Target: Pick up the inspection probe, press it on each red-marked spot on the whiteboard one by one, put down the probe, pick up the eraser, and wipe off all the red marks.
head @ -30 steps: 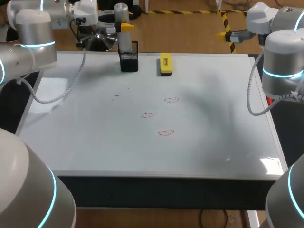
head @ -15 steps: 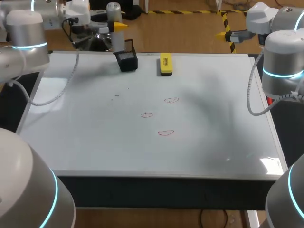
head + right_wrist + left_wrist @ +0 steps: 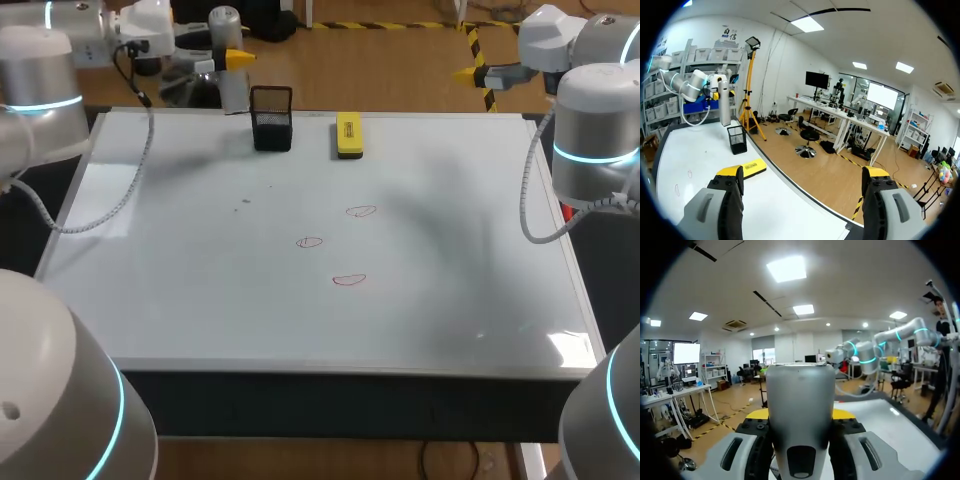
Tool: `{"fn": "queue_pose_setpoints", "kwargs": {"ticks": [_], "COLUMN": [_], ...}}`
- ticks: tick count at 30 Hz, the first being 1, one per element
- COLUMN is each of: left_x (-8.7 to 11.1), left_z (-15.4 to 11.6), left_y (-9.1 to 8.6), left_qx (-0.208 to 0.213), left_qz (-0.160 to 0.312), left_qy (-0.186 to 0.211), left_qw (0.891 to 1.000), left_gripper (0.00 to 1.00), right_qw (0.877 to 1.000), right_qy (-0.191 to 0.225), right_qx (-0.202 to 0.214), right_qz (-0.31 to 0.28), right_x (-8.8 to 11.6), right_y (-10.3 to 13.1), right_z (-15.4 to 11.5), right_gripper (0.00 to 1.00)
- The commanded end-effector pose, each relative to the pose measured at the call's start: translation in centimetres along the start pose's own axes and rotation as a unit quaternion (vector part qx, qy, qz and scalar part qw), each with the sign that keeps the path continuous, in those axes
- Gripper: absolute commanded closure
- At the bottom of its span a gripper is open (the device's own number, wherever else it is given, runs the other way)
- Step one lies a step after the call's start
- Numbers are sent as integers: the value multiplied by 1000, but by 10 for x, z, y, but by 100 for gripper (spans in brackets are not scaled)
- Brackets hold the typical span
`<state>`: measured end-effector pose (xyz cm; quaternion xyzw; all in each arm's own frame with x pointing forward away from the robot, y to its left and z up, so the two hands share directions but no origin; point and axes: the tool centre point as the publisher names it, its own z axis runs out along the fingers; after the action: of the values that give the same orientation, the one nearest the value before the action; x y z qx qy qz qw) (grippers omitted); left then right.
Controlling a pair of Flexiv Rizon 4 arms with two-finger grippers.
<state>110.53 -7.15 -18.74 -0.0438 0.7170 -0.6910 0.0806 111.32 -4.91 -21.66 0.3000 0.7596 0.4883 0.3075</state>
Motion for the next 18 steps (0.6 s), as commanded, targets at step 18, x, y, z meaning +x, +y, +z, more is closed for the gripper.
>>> {"fn": "queue_pose_setpoints", "kwargs": {"ticks": [18], "left_x": [31], "left_z": [-68], "left_y": [20], "left_qx": [-16], "left_qz": [-17], "left_qy": [-60], "left_qw": [998], "left_gripper": [100], "right_qw": [1000], "right_qy": [1], "right_qx": [1], "right_qz": [0], "right_x": [0], "right_y": [0], "right_z": [0], "right_gripper": [0]}}
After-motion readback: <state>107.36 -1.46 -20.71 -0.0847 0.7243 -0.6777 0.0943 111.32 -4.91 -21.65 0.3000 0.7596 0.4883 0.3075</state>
